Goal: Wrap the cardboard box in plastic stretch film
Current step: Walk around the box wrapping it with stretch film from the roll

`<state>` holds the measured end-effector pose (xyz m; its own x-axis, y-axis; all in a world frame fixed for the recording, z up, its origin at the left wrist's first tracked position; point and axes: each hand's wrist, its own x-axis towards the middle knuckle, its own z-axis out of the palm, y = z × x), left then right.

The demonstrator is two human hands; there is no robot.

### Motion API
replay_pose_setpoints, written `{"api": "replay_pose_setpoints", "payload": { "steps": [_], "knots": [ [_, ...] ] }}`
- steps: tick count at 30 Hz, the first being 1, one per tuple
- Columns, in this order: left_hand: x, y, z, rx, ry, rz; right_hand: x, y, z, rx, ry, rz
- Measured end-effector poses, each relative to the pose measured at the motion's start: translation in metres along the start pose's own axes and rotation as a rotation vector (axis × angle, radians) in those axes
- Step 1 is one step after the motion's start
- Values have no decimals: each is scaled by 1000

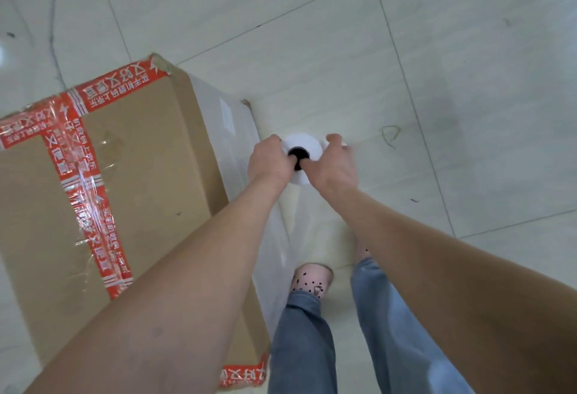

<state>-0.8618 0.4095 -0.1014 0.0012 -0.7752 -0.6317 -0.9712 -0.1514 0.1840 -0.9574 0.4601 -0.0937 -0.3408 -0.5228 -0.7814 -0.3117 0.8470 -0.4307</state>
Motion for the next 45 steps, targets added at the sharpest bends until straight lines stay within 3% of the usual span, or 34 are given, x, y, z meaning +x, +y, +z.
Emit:
{"api": "replay_pose_setpoints", "payload": {
  "steps": [2, 9, 17, 21, 25, 31, 39, 42, 45],
  "knots": [
    [5, 6, -4, 27, -4, 27, 5, 2, -3, 125, -48, 102],
    [10, 19, -7, 280, -2, 307, 20, -18, -15, -65, -111, -91],
    [27, 31, -28, 168, 25, 149, 37, -48, -30, -379, -94, -281],
    [47, 34, -51, 134, 81, 81, 46, -69, -31, -203, -67, -255],
    [68, 19, -69, 39, 110, -36, 46, -84, -21, 45, -222, -83],
    [82, 2, -83, 165, 60, -59, 51, -102, -7, 181, -270, -35],
    [99, -2, -96, 312, -2, 192, 62, -128, 2, -175, -188, -162],
    [110, -3, -104, 282, -13, 152, 70, -146, -3, -362, -125, -278],
    [120, 1, -116, 265, -33, 83, 76, -154, -2, -269, -87, -250]
  ]
}}
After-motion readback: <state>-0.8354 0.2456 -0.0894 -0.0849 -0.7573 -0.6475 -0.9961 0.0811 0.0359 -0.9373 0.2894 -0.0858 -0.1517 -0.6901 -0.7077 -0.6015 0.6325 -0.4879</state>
